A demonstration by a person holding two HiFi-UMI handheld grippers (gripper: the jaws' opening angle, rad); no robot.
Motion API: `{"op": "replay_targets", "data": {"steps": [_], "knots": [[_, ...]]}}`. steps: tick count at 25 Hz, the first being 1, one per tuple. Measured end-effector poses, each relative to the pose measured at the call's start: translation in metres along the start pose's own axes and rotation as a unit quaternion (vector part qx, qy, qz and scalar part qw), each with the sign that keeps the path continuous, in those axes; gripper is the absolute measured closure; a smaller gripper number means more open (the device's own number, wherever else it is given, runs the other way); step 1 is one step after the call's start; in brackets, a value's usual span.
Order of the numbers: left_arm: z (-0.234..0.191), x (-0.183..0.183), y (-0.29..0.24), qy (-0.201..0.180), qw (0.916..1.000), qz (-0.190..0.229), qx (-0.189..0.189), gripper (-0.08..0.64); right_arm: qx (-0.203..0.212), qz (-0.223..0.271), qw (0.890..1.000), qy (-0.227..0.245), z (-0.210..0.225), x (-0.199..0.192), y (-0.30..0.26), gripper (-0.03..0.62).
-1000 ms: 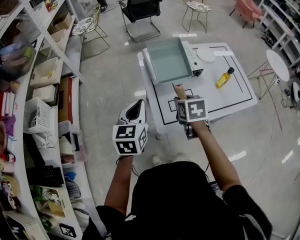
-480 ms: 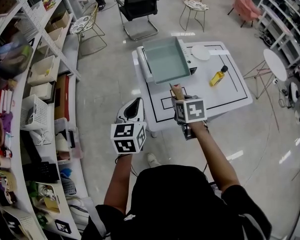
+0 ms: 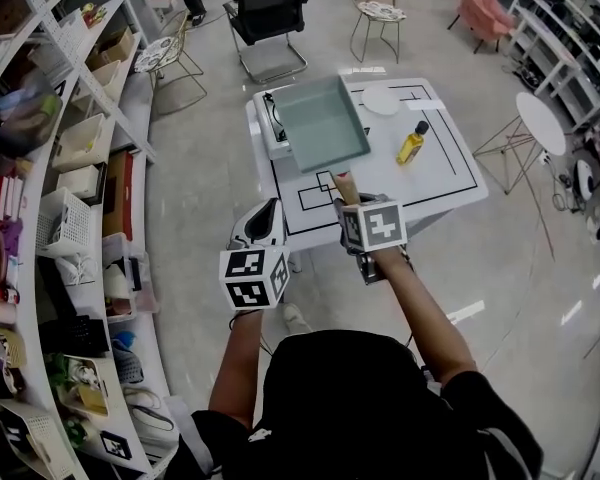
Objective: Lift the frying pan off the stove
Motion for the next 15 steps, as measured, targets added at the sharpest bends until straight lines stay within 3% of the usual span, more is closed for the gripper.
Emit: {"op": "replay_targets", "data": {"steps": [5, 15], "knots": [[0.034, -0.004, 0.006, 0.001, 1.0, 0.007, 0.006, 0.548, -0.008, -0.006, 1.0, -0.004, 0.02, -0.021, 0.027, 0.488], [0.091, -0.017, 0.033, -0.011, 0.9996, 0.013, 0.023, 0.548, 0.016, 0.012, 1.0, 0.017, 0.035, -0.049, 0.067, 0.488]]}}
Point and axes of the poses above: the fingertips, and each gripper's own axes: y backward along the fingers, z to its right, x out of its top, the point moved 6 cm from there along y, backward along the fingers
